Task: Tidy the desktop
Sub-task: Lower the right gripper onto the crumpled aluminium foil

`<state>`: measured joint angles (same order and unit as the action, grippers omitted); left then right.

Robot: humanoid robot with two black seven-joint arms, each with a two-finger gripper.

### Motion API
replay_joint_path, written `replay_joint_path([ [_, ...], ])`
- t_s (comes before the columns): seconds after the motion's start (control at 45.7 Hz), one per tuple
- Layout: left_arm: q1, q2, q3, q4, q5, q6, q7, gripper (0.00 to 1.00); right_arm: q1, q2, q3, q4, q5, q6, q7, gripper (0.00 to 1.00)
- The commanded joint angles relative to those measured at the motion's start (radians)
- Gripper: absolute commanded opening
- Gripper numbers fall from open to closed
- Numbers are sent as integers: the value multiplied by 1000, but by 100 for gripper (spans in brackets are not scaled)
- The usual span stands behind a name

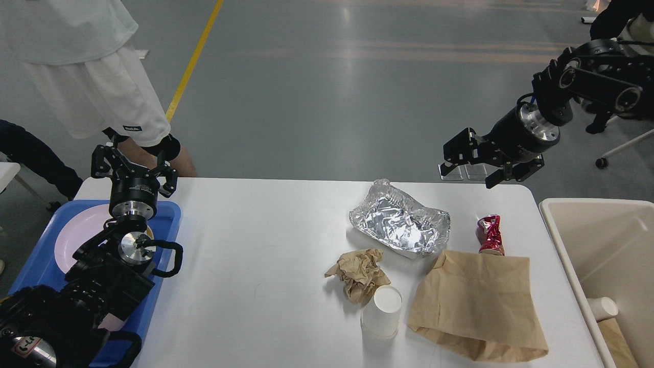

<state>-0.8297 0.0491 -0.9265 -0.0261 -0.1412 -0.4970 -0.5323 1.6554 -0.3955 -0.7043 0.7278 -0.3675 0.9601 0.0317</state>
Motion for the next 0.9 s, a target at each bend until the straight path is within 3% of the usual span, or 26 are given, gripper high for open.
replay_joint_path([
  [0.0, 0, 0, 0, 0, 0, 0, 0, 96, -16, 14, -1, -5, -2, 0, -3, 100],
  [0.219, 0, 0, 0, 0, 0, 0, 0, 96, -29, 38, -4, -19, -4, 0, -3, 100],
  [0.525, 0, 0, 0, 0, 0, 0, 0, 96, -178, 46, -4, -179, -4, 0, -3, 100],
  [0.875, 0, 0, 0, 0, 0, 0, 0, 96, -316, 211, 2, -386, 1, -14, -3, 100],
])
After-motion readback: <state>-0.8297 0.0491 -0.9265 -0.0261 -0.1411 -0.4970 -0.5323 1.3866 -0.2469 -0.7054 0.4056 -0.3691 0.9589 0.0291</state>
